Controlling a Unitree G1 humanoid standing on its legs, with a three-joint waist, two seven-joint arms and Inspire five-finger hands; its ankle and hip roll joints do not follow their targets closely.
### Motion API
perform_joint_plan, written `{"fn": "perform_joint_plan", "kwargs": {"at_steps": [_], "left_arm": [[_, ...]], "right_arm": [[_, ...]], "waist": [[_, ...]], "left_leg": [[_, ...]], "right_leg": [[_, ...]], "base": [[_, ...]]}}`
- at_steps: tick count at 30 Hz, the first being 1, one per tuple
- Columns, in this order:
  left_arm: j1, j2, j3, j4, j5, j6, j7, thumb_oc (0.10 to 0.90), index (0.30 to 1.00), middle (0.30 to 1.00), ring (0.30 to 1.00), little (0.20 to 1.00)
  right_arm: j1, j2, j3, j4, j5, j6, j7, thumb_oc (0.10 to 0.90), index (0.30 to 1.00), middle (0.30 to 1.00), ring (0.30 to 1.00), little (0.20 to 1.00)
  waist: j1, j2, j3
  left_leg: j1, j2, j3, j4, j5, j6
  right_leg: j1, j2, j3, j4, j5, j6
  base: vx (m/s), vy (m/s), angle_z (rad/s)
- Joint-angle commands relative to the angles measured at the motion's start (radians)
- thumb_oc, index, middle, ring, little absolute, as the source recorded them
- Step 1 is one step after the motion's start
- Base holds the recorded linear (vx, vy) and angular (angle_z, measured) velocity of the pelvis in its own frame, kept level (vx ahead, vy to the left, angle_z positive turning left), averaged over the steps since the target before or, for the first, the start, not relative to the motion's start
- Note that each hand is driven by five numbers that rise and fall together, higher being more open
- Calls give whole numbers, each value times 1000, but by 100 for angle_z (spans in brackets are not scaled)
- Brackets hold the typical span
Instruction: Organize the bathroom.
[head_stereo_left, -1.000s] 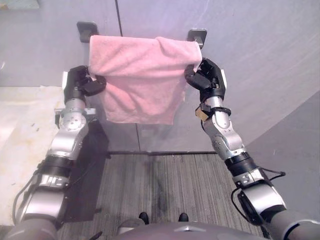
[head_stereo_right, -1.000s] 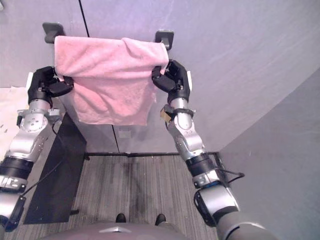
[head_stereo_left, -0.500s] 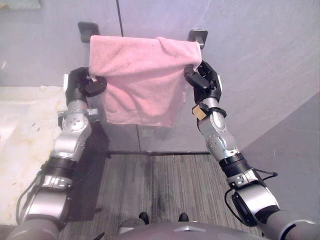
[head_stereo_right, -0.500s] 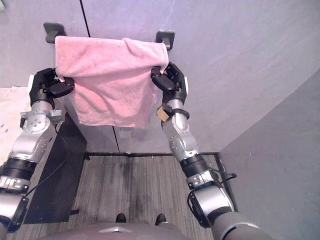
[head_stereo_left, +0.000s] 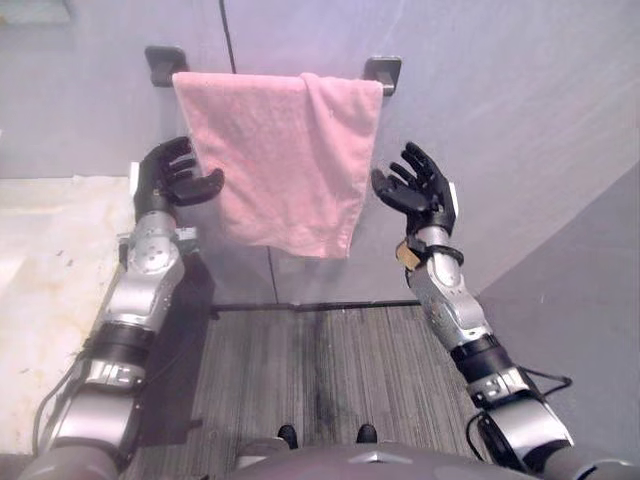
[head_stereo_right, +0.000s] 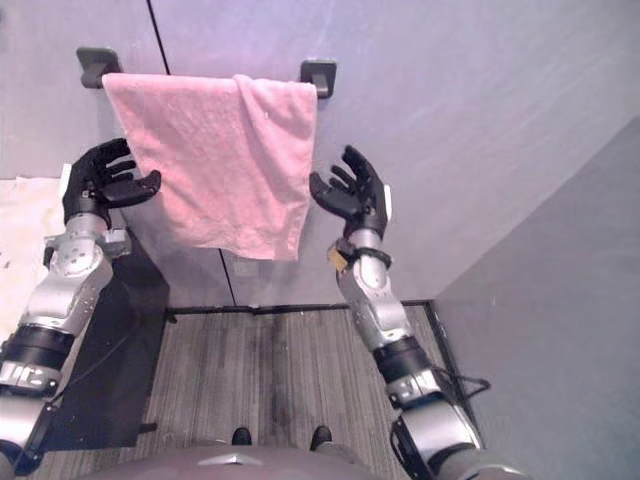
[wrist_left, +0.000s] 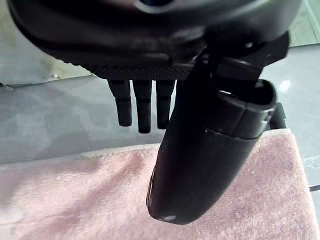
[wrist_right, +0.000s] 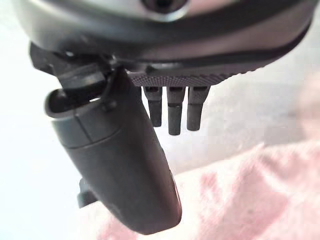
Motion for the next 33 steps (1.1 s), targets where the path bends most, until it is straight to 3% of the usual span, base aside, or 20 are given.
{"fn": "perform_joint_plan", "kwargs": {"at_steps": [1, 11, 16, 19, 22, 24, 27, 29, 33], "left_arm": [[-33, 1, 41, -60, 29, -79, 24, 800, 900, 900, 900, 900], [219, -122, 139, -134, 50, -107, 85, 800, 900, 900, 900, 900], [393, -201, 194, -90, 35, -116, 59, 800, 900, 900, 900, 900], [451, -214, 189, -32, 60, -130, 32, 800, 900, 900, 900, 900], [512, -225, 172, 92, 71, -154, -31, 800, 900, 900, 900, 900], [505, -232, 149, 206, -22, -156, -85, 800, 900, 900, 900, 900], [468, -239, 118, 423, 90, -167, -68, 800, 900, 900, 900, 900], [431, -252, 109, 573, 4, -166, -96, 800, 900, 900, 900, 900], [369, -259, 66, 844, -39, -143, -125, 800, 900, 900, 900, 900]], "right_arm": [[-19, -82, -58, -82, -151, -92, 38, 800, 900, 900, 900, 900], [243, -107, -140, -109, -314, -122, 90, 800, 900, 900, 900, 900], [388, -88, -168, -18, -428, -141, 150, 800, 900, 900, 900, 900], [425, -92, -165, 49, -503, -156, 131, 800, 900, 900, 900, 900], [464, -108, -162, 150, -498, -159, 95, 800, 900, 900, 900, 900], [469, -104, -159, 217, -479, -172, 81, 800, 900, 900, 900, 900], [463, -92, -129, 317, -428, -167, 70, 800, 900, 900, 900, 900], [451, -77, -113, 409, -422, -183, 66, 800, 900, 900, 900, 900], [442, -43, -124, 623, -317, -219, 73, 800, 900, 900, 900, 900]], "waist": [[-8, 35, -126], [-25, 26, -109], [-33, 16, -93], [-29, 10, -86], [-26, 4, -75], [-28, 4, -68], [-38, 8, -63], [-48, 13, -67], [-102, 29, -78]], "left_leg": [[17, 11, 33, 1, -53, -10], [17, 15, 37, 1, -52, -6], [15, 17, 37, 1, -54, -2], [12, 17, 34, 1, -54, -2], [3, 15, 21, 1, -54, 0], [-5, 15, 15, 1, -52, 2], [-15, 16, 9, 1, -49, 2], [-22, 19, -3, 1, -48, 4], [-34, 26, -74, 1, -33, 20]], "right_leg": [[28, -85, -43, 0, -13, 95], [18, -84, -32, 11, 2, 96], [8, -83, -32, 21, 9, 97], [5, -82, -33, 24, 17, 98], [-5, -84, -22, 38, 36, 104], [-18, -91, -17, 59, 55, 109], [-30, -96, -11, 72, 65, 114], [-44, -94, 17, 89, 65, 118], [-61, -1, 212, 165, -18, 91]], "base": [[-70, -22, -15], [-73, -16, -6], [-105, -33, -1], [-104, -41, -5], [-127, -60, -2], [-122, -52, 1], [-142, -86, -5], [-129, -118, -7], [-149, -159, 23]]}}
